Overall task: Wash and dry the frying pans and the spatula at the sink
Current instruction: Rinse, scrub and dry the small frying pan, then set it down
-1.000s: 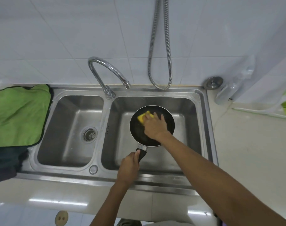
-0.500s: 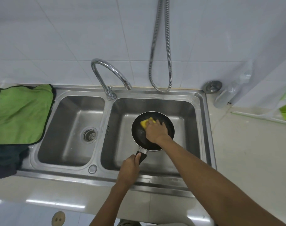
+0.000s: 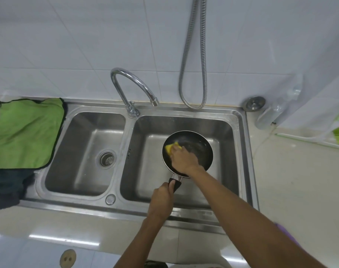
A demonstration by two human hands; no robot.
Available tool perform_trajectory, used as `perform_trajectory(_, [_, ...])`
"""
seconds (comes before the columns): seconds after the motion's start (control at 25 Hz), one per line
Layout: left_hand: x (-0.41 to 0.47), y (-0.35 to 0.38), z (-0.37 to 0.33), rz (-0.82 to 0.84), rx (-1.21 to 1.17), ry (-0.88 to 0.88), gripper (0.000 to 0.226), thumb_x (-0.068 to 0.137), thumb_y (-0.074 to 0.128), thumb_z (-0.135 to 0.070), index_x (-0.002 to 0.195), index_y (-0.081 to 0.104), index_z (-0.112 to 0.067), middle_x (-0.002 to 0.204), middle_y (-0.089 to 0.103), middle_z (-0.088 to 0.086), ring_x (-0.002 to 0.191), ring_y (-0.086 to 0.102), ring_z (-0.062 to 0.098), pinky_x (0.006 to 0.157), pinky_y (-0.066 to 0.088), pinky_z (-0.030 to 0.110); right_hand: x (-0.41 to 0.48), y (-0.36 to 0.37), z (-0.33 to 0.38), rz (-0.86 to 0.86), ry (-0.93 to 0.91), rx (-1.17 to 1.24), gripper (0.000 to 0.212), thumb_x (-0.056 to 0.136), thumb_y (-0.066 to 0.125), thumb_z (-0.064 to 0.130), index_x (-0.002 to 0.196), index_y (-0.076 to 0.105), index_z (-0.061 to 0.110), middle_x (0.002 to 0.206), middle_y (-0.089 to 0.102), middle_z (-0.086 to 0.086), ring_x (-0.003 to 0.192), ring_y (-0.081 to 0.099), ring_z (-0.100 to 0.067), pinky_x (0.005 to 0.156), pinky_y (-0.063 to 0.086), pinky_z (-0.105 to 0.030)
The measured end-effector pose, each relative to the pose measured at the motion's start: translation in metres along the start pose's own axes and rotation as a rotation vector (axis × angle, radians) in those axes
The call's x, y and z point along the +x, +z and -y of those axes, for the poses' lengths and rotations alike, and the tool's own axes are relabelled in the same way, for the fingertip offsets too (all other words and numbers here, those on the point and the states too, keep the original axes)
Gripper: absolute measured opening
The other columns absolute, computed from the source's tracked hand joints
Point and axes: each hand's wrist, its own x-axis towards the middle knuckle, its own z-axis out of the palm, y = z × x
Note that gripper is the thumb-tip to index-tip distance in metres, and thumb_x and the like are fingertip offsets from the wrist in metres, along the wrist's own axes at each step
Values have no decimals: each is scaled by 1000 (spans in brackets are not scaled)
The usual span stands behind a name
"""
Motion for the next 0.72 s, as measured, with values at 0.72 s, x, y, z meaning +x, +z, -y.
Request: perform_trajectory(0.72, [14, -34, 19, -54, -51, -35, 53, 107, 37, -44, 88, 66, -5, 75, 62, 5, 69, 58, 23, 61, 40, 31, -41, -75, -28, 191, 127, 1622, 52, 90, 44, 18, 135, 58, 41, 118, 65, -6, 88, 62, -26, 71, 53, -36])
